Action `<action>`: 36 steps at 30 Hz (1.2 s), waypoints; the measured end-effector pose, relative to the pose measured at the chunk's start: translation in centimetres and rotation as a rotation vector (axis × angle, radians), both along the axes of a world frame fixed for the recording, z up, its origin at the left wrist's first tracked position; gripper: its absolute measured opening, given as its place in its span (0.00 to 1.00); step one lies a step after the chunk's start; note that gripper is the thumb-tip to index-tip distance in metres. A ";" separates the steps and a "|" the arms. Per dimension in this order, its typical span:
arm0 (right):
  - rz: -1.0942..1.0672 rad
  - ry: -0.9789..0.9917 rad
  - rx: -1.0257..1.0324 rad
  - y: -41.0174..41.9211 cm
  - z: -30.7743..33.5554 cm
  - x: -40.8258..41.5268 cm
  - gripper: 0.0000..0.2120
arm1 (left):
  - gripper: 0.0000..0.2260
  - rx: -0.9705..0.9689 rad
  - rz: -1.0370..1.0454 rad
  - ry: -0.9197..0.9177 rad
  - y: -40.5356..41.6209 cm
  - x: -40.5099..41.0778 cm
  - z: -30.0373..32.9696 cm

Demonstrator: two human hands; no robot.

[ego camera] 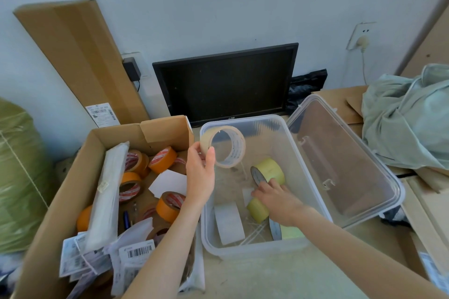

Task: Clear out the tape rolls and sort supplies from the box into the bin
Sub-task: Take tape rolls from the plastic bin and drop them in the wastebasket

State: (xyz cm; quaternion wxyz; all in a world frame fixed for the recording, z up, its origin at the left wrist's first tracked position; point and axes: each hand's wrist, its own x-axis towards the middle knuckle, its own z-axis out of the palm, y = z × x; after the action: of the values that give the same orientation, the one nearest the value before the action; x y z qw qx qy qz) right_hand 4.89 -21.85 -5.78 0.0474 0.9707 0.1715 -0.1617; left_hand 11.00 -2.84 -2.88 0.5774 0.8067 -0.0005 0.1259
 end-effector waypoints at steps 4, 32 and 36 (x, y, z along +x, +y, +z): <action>-0.193 -0.083 0.299 -0.6 0.1 0.2 0.30 | 0.18 0.017 -0.007 -0.013 0.1 0.0 0.1; -1.172 -0.847 1.318 -3.7 4.2 -19.3 0.30 | 0.26 -0.617 -0.349 0.084 -8.5 -17.1 3.5; -1.380 -0.944 1.278 -3.7 1.8 -24.0 0.27 | 0.25 -0.528 -0.529 0.153 -11.0 -20.4 2.5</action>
State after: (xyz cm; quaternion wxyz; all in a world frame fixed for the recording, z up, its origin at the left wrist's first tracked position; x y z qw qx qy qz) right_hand -19.09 -25.60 -3.98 -0.5136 0.6669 -0.4009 0.3616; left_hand -9.38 -13.88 -0.42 0.7763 0.6092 -0.1331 -0.0921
